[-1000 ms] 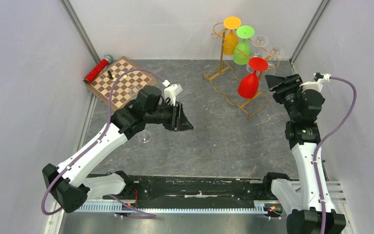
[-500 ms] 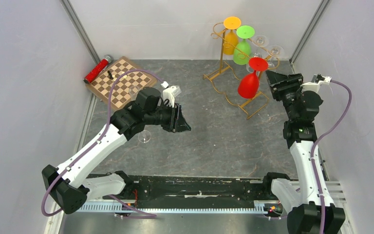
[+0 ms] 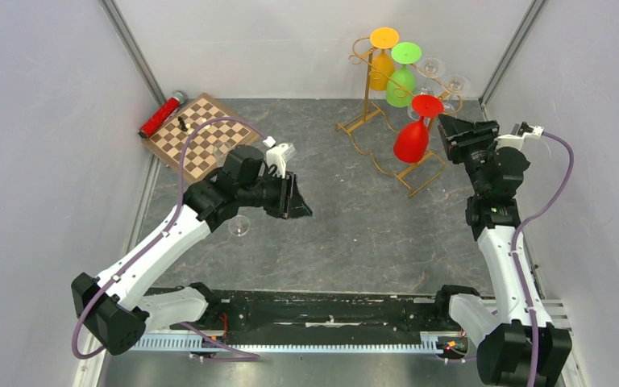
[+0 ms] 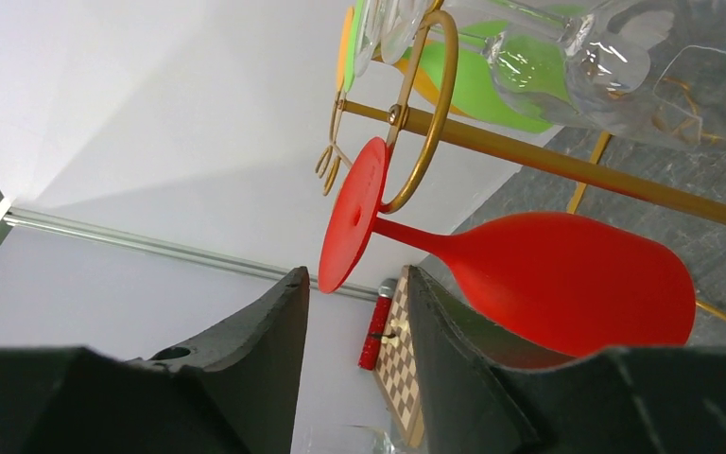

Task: Take the wine glass off the wine glass rack
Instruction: Pick up the wine glass from the wine rack.

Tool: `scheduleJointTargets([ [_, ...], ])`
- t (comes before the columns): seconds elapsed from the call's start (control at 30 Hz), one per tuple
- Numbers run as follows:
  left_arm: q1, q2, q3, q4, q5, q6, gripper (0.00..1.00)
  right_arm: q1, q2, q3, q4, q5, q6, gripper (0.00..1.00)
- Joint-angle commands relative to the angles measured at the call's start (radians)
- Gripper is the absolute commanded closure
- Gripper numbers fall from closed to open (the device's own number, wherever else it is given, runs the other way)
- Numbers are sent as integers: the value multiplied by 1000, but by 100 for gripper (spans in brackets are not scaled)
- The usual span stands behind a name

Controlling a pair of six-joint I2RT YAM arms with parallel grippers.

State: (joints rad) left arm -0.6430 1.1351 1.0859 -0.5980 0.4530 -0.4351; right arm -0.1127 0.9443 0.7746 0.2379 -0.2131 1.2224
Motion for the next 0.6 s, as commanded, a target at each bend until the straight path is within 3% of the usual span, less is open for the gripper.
scheduleJointTargets([
  [0.0, 14, -21, -7, 19, 26, 46, 59, 17, 22, 3, 75, -1, 31, 55],
  [0.57, 34, -32, -30, 20, 38, 50, 59, 53, 56, 19, 118, 48, 67, 65],
])
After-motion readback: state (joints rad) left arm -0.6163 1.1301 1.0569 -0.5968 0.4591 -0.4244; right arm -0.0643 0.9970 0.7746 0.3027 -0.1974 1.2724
